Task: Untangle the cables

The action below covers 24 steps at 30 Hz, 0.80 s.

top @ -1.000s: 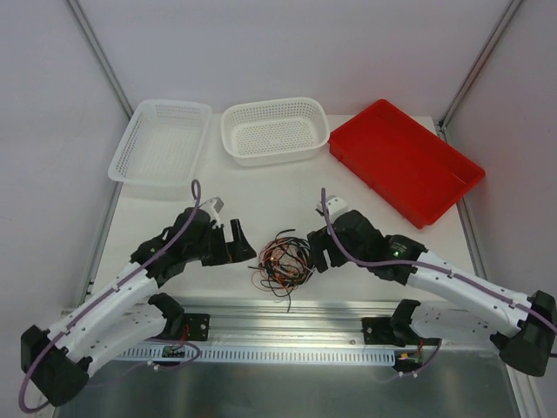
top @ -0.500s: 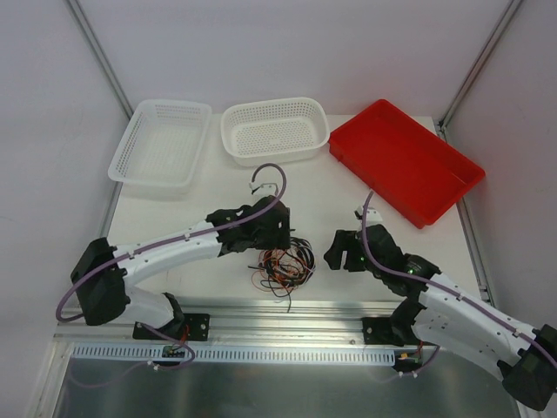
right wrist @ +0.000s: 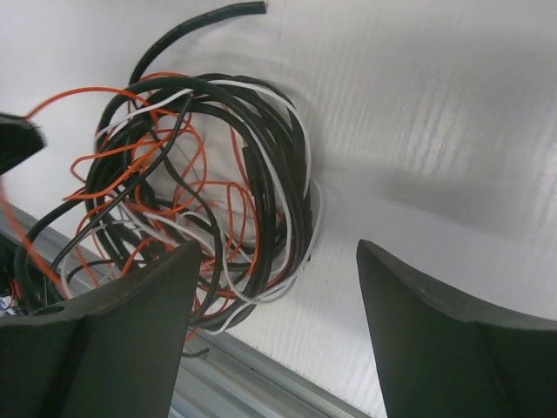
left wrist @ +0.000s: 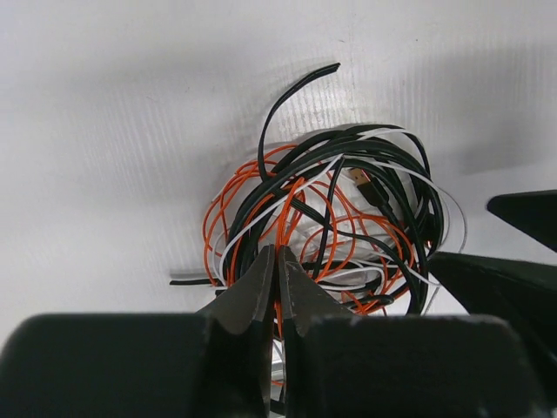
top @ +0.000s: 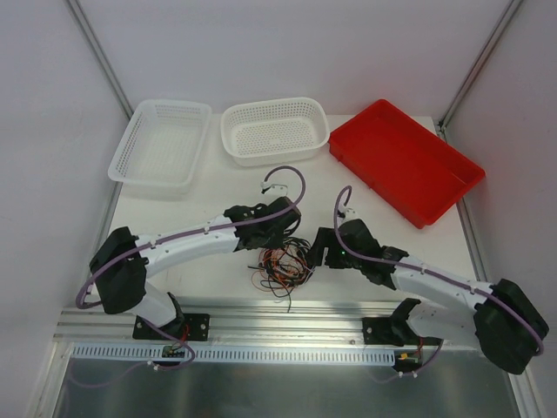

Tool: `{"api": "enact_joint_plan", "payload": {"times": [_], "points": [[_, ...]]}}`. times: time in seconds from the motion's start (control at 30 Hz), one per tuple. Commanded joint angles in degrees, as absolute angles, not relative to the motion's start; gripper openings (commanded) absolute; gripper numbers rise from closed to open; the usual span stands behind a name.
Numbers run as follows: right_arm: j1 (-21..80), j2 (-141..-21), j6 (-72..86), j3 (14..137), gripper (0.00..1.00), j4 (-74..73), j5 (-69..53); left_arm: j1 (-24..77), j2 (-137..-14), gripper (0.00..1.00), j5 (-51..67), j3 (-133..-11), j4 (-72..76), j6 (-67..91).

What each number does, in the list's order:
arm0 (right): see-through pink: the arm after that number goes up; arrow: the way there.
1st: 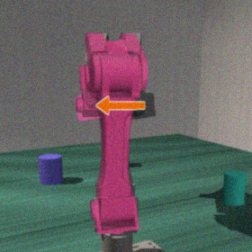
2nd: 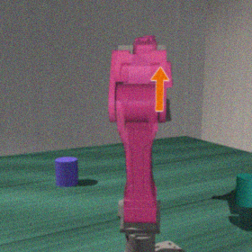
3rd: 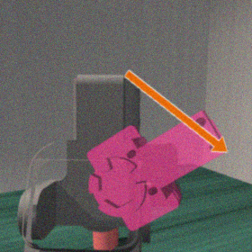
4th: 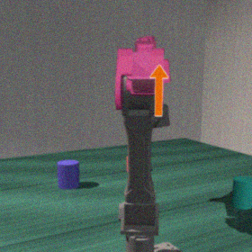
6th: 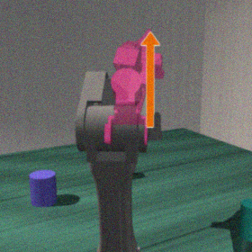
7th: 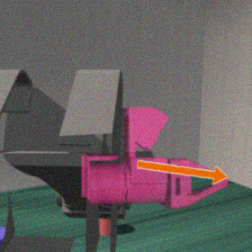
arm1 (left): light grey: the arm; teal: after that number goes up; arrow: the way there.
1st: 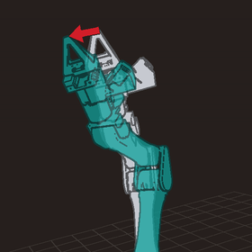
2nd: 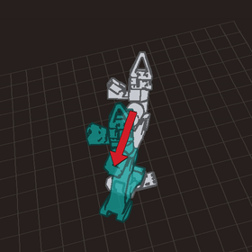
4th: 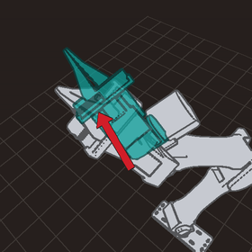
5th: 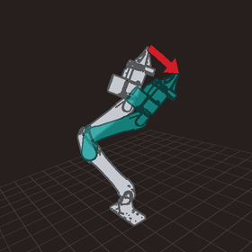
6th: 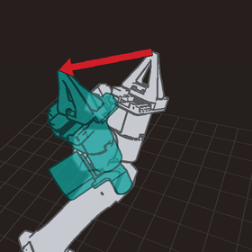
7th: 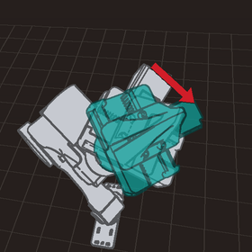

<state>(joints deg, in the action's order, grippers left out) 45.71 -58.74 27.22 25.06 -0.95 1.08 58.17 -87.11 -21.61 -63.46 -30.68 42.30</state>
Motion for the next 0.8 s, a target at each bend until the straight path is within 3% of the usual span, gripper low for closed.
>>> {"api": "enact_joint_plan", "payload": {"times": [0.0,0.07,0.17,0.27,0.4,0.5,0.63,0.77], "points": [[46.0,-65.1,31.5,27.9,0.76,6.5,-1.3,58.6,-83.1,0.0,-23.8,-63.6,-31.7,40.3],[46.1,-68.2,32.3,28.3,0.76,8.3,-1.3,58.6,-81.7,0.0,-23.3,-63.6,-31.6,39.9],[46.1,-73.5,34.4,29.2,0.67,9.2,-0.4,58.6,-79.8,0.0,-23.6,-64.5,-31.7,38.6],[46.1,-77.2,36.4,29.4,0.51,9.9,1.7,58.6,-76.9,0.0,-25.3,-65.7,-31.8,37.3],[45.2,-76.9,37.0,27.8,0.18,7.8,3.7,58.4,-72.3,0.0,-30.6,-66.7,-32.0,35.3],[43.0,-72.0,35.3,27.1,0.07,1.6,7.3,57.3,-68.2,0.0,-33.8,-67.8,-32.9,33.1],[40.3,-62.2,33.7,26.5,0.01,-8.2,14.2,51.1,-62.8,0.0,-32.9,-69.0,-33.8,31.4],[36.2,-53.5,32.2,25.6,0.01,-17.2,17.4,43.1,-56.6,0.0,-30.5,-70.9,-35.2,29.7]]}}
